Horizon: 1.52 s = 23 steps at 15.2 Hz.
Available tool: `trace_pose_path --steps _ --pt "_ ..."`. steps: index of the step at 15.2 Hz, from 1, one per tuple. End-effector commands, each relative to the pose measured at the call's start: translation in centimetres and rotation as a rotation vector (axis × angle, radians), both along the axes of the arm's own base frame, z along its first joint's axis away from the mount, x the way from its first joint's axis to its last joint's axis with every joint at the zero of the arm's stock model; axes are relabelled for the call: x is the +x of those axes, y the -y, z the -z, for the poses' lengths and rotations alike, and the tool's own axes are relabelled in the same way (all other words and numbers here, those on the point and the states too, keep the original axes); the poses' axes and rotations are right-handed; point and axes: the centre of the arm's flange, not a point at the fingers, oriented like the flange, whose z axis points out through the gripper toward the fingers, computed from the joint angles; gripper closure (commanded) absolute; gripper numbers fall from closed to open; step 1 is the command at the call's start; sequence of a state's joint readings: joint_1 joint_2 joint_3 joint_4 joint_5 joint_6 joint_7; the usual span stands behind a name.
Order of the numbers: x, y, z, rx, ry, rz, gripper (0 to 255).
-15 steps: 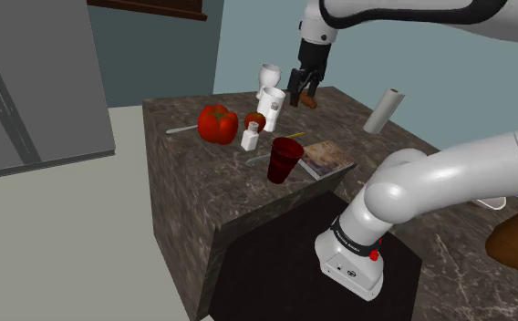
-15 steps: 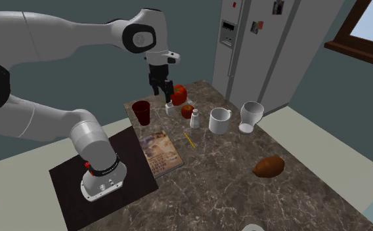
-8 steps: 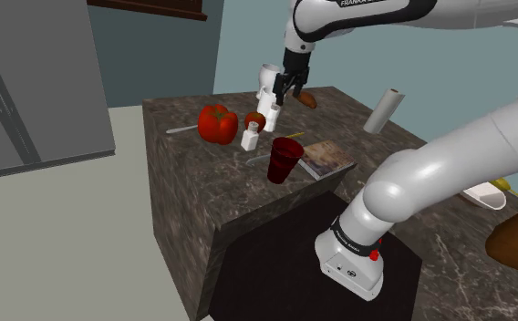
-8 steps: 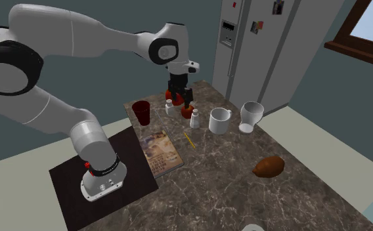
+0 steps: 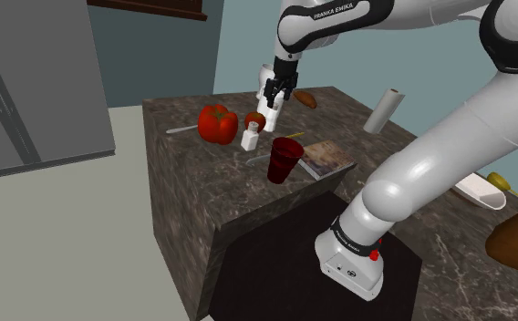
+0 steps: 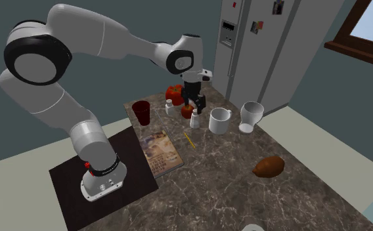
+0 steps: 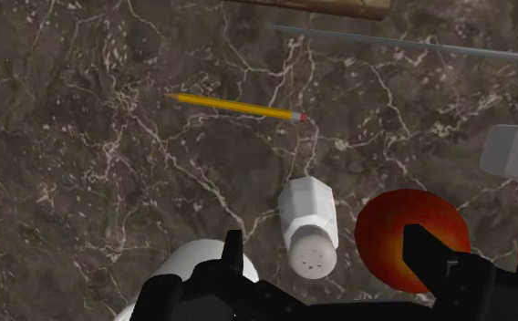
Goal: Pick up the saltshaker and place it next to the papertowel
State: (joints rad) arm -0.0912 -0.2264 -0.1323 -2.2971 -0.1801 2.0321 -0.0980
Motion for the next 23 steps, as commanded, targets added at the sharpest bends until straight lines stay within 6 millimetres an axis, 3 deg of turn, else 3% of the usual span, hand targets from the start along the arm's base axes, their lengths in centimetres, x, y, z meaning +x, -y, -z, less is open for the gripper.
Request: trace_pose_path --steps 1,4,12,13,23 --pt "0.0 0.2 1.0 0.0 0.001 0.0 0" --pt "-0.1 0.4 2.9 0.0 0.001 0.0 0" --pt "-0.1 0.4 2.9 0.0 0.001 0.0 0" --pt "-0.1 0.4 2.9 0.0 0.001 0.0 255" --pt "-0.1 0.4 2.3 0.0 0.001 0.0 255"
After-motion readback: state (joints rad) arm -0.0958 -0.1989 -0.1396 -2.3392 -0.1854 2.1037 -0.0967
